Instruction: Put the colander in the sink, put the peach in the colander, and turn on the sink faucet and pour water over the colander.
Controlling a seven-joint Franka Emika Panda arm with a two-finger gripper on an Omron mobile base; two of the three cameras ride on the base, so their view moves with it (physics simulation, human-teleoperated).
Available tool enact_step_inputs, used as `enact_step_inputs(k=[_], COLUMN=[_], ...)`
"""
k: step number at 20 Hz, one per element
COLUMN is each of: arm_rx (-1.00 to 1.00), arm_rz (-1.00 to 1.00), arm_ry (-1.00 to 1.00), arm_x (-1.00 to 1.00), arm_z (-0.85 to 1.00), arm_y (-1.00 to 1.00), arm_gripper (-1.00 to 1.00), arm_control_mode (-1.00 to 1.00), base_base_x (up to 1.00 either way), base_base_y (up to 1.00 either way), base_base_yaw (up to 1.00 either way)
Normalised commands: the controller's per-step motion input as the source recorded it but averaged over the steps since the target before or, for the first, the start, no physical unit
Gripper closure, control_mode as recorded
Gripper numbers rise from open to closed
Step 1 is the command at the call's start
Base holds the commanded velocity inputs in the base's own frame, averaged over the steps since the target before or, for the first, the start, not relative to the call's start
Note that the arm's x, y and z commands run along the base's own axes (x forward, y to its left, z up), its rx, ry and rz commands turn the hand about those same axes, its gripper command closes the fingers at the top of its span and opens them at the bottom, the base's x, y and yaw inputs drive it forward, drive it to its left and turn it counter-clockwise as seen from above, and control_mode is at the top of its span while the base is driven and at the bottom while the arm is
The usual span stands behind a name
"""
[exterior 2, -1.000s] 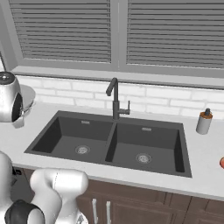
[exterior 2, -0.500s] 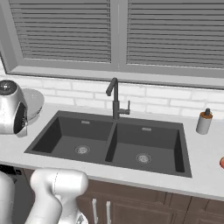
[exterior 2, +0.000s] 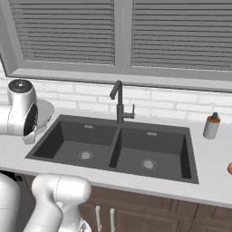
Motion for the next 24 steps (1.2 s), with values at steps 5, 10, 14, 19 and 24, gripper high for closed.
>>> enact_step_inputs(k=[5,10,14,19,24], arm_rx=[0.00,0.00,0.00,0.00,0.00], arm_rz=[0.00,0.00,0.00,0.00,0.00], arm_ry=[0.02,0.00,0.00,0.00,0.00], arm_x=[-0.01,-0.01,0.00,0.00,0.00], arm_z=[0.00,0.00,0.00,0.00,0.00], arm_y=[-0.10,0.00,0.00,0.00,0.00], arm_gripper=[1.00,1.00,1.00,1.00,1.00], arm_control_mode=[-1.00,1.00,1.00,1.00,1.00], base_base_x=[0.00,-0.04,-0.30,-0.19,-0.10], base_base_y=[0.00,0.00,-0.09,-0.47,-0.58], base_base_yaw=[0.00,0.00,-0.01,-0.15,-0.19])
